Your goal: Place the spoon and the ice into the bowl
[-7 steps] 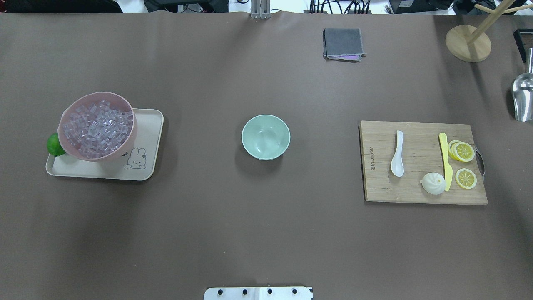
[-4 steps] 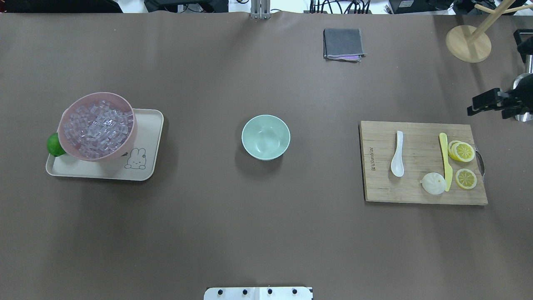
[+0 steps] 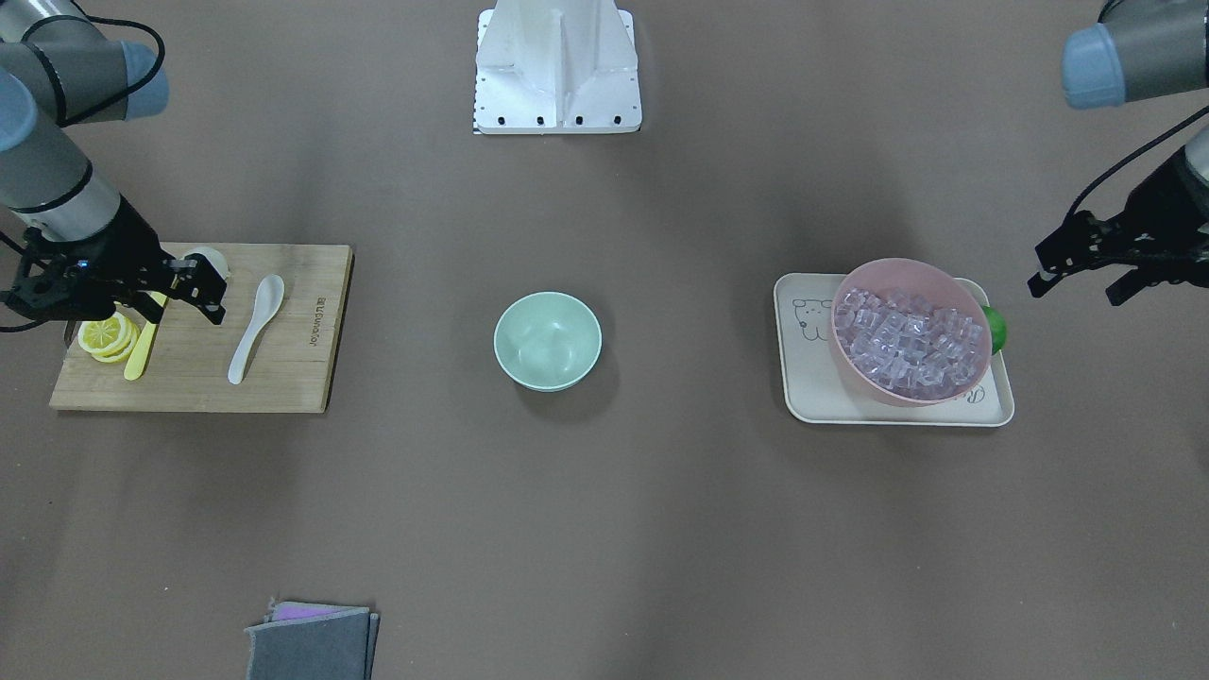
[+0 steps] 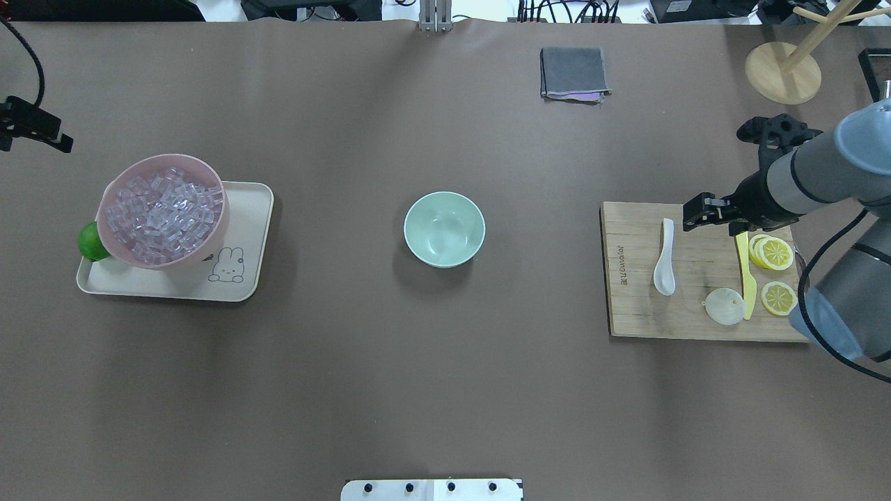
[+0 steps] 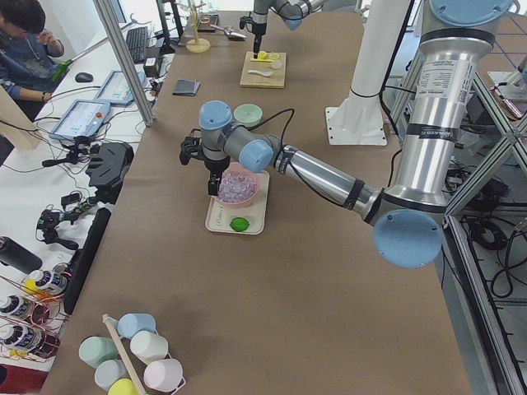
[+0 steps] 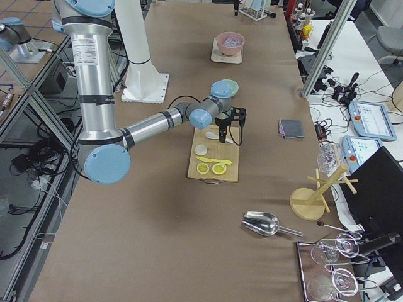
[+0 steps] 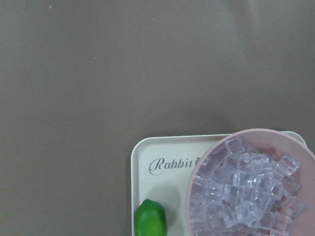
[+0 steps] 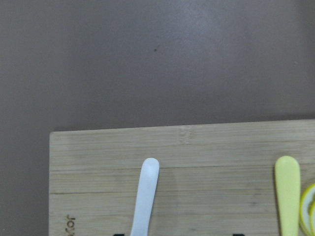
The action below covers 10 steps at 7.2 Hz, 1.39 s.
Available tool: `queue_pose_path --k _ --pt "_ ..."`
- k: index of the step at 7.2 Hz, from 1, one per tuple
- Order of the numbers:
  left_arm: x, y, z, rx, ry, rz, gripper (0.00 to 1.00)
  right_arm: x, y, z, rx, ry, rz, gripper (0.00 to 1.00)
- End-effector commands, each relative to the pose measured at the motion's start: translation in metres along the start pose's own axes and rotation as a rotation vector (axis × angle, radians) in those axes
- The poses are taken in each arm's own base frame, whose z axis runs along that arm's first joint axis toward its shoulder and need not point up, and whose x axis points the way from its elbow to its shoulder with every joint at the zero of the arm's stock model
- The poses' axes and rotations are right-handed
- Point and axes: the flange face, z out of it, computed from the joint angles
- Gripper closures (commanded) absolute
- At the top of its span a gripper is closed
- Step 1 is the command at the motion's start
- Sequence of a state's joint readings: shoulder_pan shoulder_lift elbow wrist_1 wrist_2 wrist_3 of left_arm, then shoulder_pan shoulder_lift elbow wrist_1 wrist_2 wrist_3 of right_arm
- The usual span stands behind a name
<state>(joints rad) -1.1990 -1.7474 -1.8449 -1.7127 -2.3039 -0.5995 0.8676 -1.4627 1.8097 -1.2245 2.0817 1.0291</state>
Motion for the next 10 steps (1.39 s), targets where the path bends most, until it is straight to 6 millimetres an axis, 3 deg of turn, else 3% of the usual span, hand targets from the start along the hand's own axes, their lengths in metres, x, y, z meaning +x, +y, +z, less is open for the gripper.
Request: queue_pose_path --k 1,3,4,6,8,9,10 --pt "0.043 -0.006 0.011 -0.005 0.015 -0.010 0.03 -0.017 -0.009 0.043 -0.042 0.032 0.002 0.27" --pt "0.052 -0.008 0.014 0.009 0.001 -0.008 0.03 -0.022 -0.004 0.051 -0.056 0.037 -0.004 0.36" --pt "0.056 -0.007 0.015 0.007 0.004 -0.003 0.03 -0.023 -0.004 0.051 -0.058 0.036 -0.006 0.51" --pt "0.057 -0.007 0.016 0.010 -0.001 0.000 0.03 -0.028 -0.001 0.051 -0.066 0.028 0.025 1.00" --pt "0.058 -0.007 0.017 0.010 0.000 0.002 0.03 -0.045 -0.007 0.047 -0.060 0.007 0.016 1.00" --pt "0.059 -0.007 0.016 0.011 0.001 0.005 0.03 -0.043 -0.008 0.049 -0.062 0.011 0.020 1.00" --pt "0.065 -0.012 0.014 0.017 0.006 0.010 0.03 -0.059 -0.010 0.040 -0.066 -0.019 0.012 1.00"
